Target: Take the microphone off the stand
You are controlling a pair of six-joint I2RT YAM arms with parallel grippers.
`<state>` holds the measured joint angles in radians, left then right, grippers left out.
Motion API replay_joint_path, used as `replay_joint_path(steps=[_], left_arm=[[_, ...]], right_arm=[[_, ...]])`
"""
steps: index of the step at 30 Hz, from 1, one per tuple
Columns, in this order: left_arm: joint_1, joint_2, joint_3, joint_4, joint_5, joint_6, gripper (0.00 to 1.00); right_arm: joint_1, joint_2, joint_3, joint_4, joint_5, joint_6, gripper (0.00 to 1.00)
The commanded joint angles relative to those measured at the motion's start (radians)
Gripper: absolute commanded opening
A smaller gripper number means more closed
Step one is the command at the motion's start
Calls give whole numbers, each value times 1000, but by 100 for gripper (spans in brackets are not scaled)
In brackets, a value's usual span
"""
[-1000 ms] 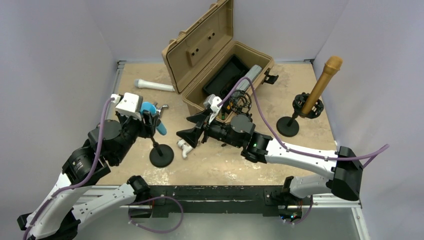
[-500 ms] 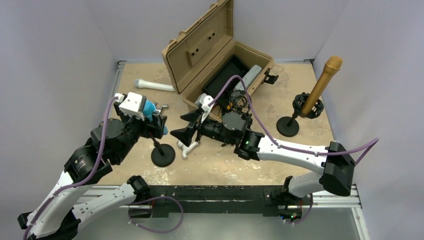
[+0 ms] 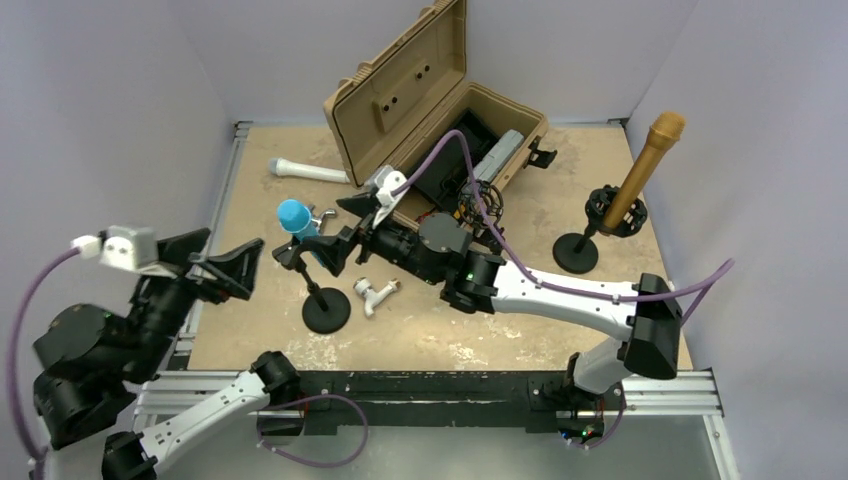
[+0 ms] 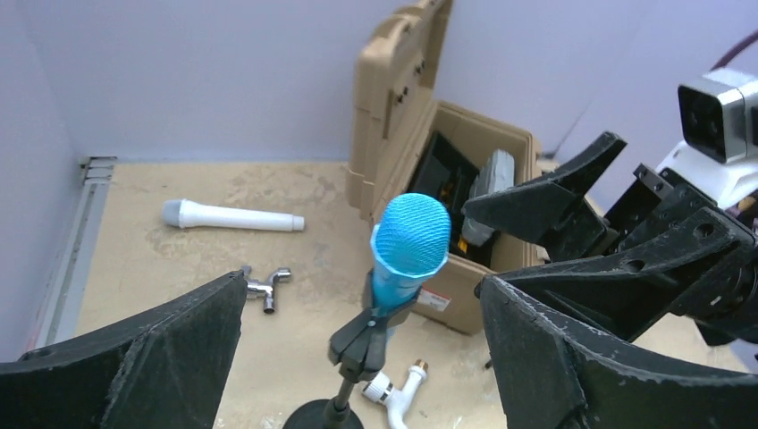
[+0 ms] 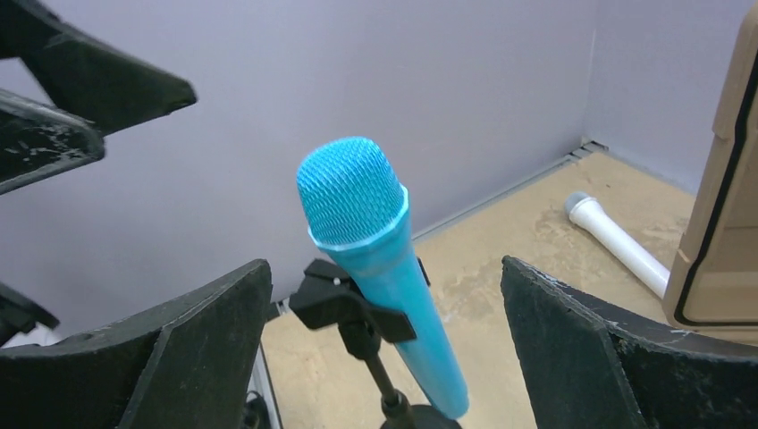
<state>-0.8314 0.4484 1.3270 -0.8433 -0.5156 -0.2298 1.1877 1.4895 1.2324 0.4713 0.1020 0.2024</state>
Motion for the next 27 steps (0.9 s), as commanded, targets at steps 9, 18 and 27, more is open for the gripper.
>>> replay_joint_path(steps=[9,18,27], left_arm=[[3,-188,-96,-119,-119,-104,100],[3,-200,-186,-174,-130,-159,96],[3,-110,-204,-202,-37,-165,100]], right_arm=[[98,191,327,-130,357,-61,99],[105,276,417,-174,341,-119,77],[104,272,403,-168,285,-194,8]])
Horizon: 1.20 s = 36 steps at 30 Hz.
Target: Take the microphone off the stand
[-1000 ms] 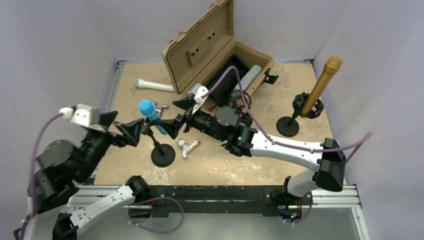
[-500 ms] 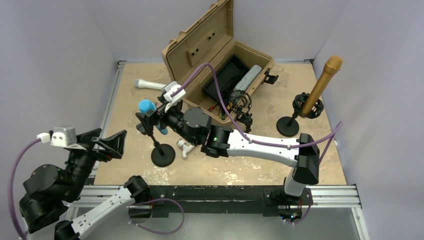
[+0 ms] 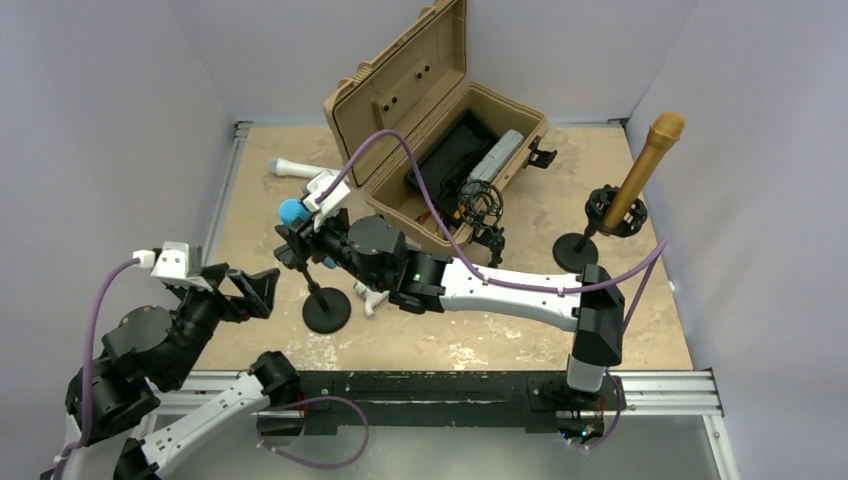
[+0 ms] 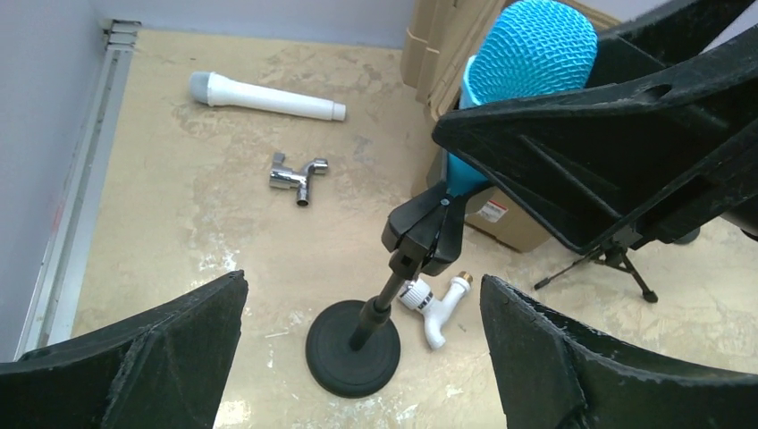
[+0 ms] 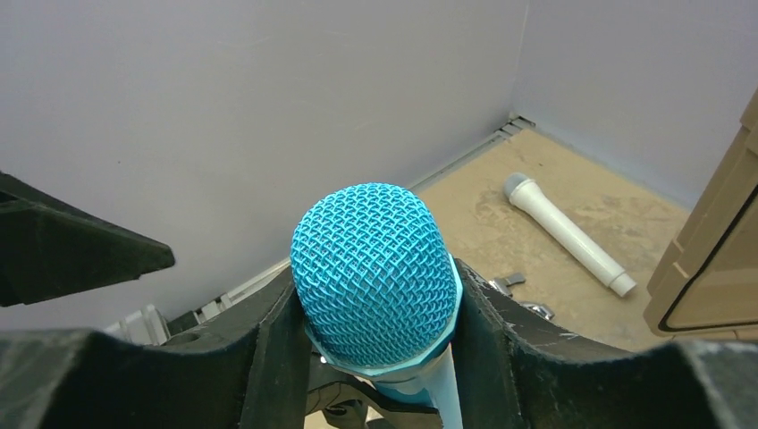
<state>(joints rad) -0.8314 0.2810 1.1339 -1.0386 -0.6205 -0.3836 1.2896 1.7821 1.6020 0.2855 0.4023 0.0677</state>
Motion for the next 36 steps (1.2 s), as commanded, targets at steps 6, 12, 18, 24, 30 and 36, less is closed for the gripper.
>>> replay_joint_path(steps=[6,12,18,24,30,36], left_arm=[[3,135,-12,28,194,3,100],[3,139,-20,17,183,30,100],[3,179,-31,47,120,127,89],[3,230,-38,80,80,188,69],[2,234,-49,72,81,178,65],[3,239,-64,90,51,211,27]], right_arm=[[-26,-35,7,31,-195,-129,0],[-84,-44,-17,34,-399,-131,0],[-110,-37,-4,23,-482,-134,0],[-119,-39,-1,18,-487,-124,0],[-121,-29,-1,24,-501,-104,0],[-121,-25,2,23,-504,-103,0]])
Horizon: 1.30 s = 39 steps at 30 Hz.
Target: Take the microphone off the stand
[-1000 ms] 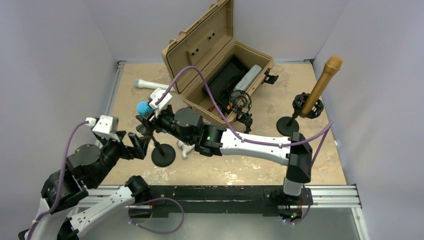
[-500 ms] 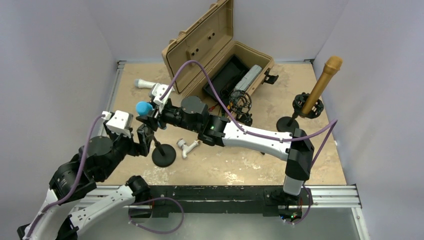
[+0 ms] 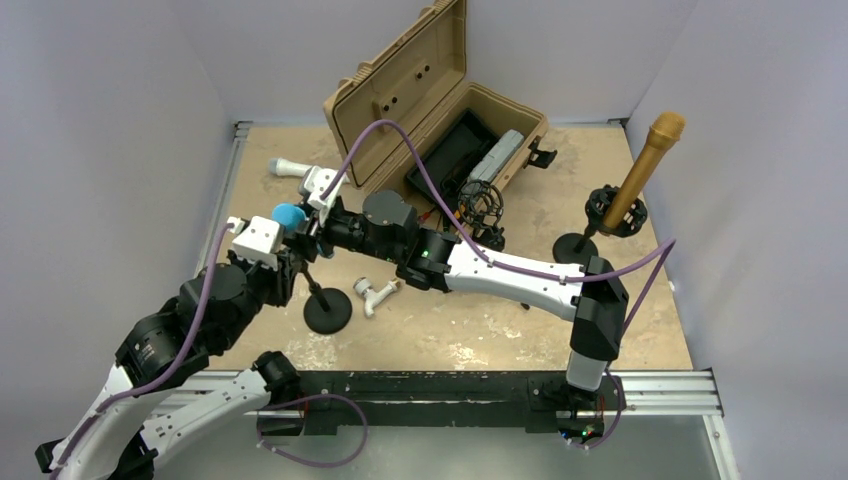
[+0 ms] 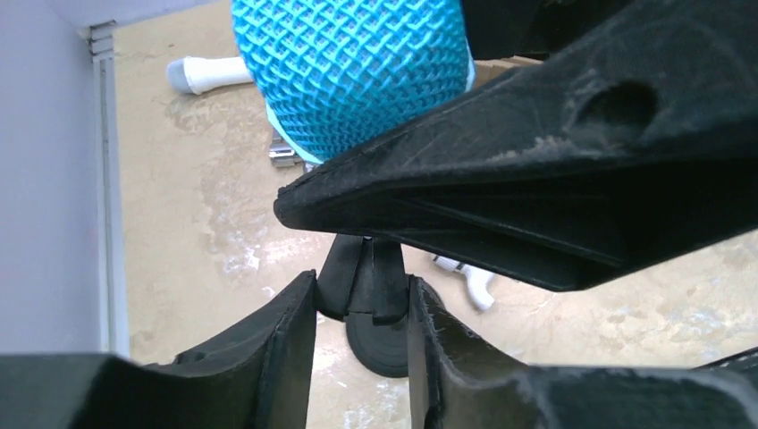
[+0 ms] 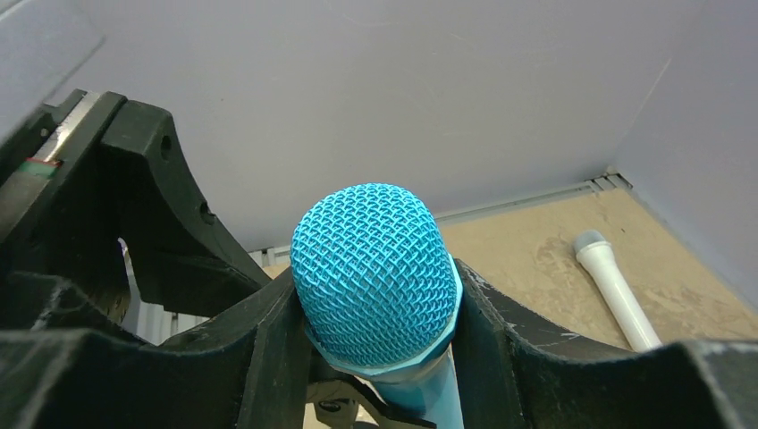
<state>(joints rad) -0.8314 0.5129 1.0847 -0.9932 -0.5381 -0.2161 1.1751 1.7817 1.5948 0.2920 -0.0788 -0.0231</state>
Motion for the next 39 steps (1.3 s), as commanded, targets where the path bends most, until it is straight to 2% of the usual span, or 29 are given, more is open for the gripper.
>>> replay_joint_path(steps=[1,9,14,18,26,34,39], left_arm=[[3,23,-11,41,-42,38,2],[3,41,6,-48,-41,-9,0],[3,24,9,-68,-31,-25,0],[3,14,1,-72,-27,-37,0],[3,-3,-28,-61,-9,-59,0],[3,-13,-133,-80,5,-207,0],[3,-2,-178,-81,-11,-304,0]], right_arm=[[-6,-25,10,16,-20,-12,0],[-8,-38,12,37,56,14,0],[-52,-80,-12,87,138,129,0],[-92,-138,-52,93,213,188,0],[-103,-329,-190,152,286,179,0],[-103,-481,-332,235,292,169,0],[-104,-492,-361,247,275,171,0]])
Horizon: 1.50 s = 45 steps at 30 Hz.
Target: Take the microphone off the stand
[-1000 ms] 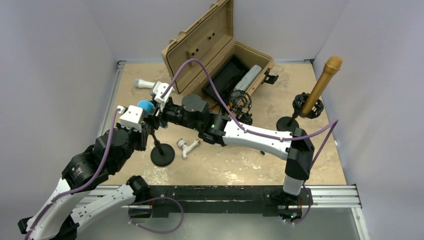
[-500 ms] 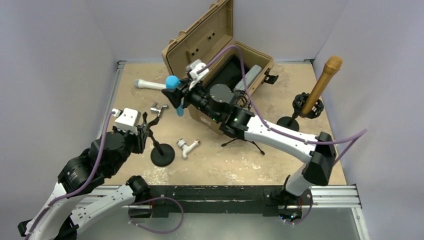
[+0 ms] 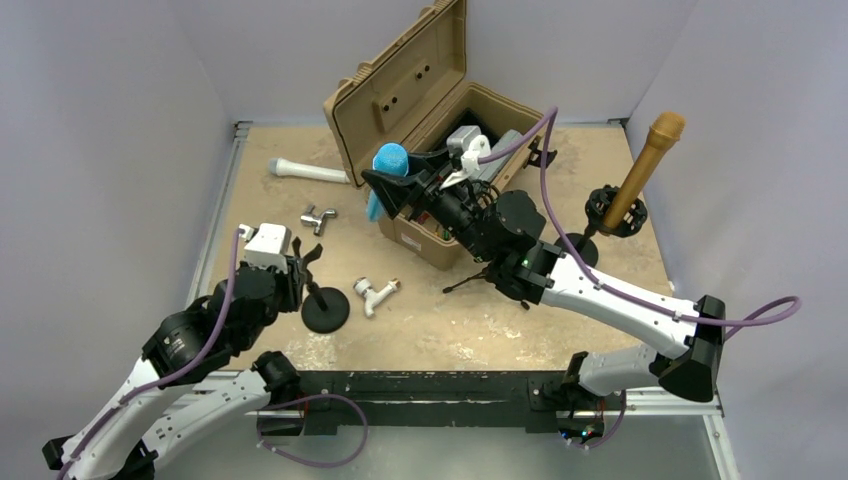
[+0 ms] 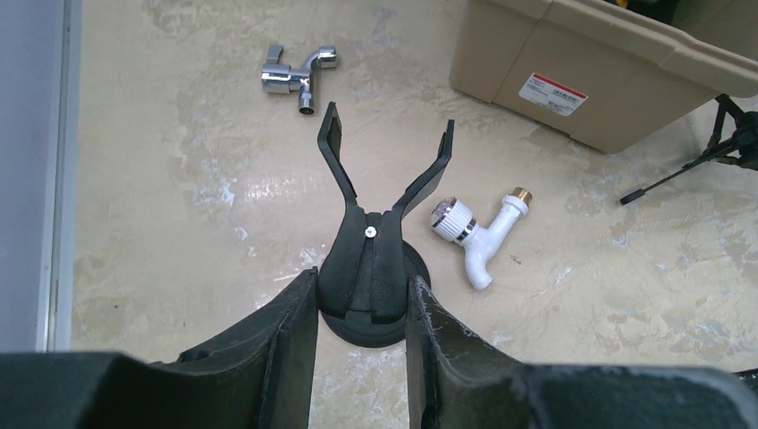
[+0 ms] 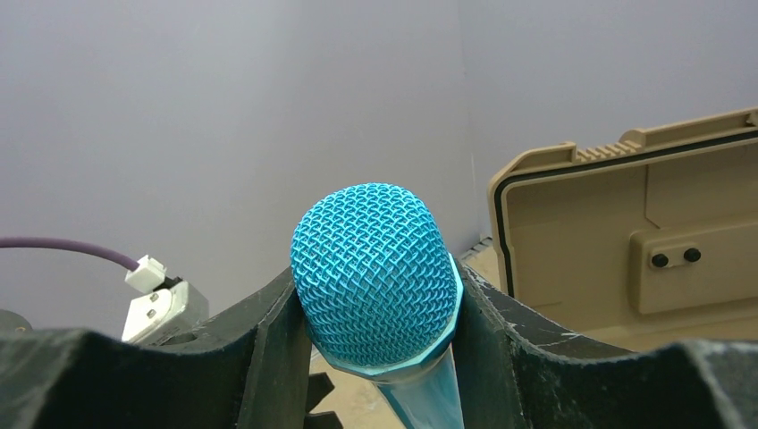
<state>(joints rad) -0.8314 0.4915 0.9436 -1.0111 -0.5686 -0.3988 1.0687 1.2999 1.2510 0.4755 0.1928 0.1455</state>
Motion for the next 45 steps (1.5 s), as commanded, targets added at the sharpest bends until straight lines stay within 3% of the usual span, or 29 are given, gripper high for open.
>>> replay_joint_path(steps=[1,20,24,28,36,40,45], left_arm=[[3,31,-34,-75,12,-142,0],[2,82,-33,-103,33,-258,0],[3,63,41,-100,22,-206,38],[3,57,171,-52,55,-76,63],[3,32,282,204,275,182,75],[3,115,324,267,483,214,76],[3,130,284,370,600,191,77]], right_arm=[[3,-10,-21,66,0,3,0],[3,-23,-56,74,-25,14,0],[3,-22,-59,75,-35,15,0],[3,-10,-53,61,-53,12,0],[3,-13,-48,4,-123,-1,0],[2,12,10,-82,-255,27,0],[3,66,117,-190,-353,97,0]])
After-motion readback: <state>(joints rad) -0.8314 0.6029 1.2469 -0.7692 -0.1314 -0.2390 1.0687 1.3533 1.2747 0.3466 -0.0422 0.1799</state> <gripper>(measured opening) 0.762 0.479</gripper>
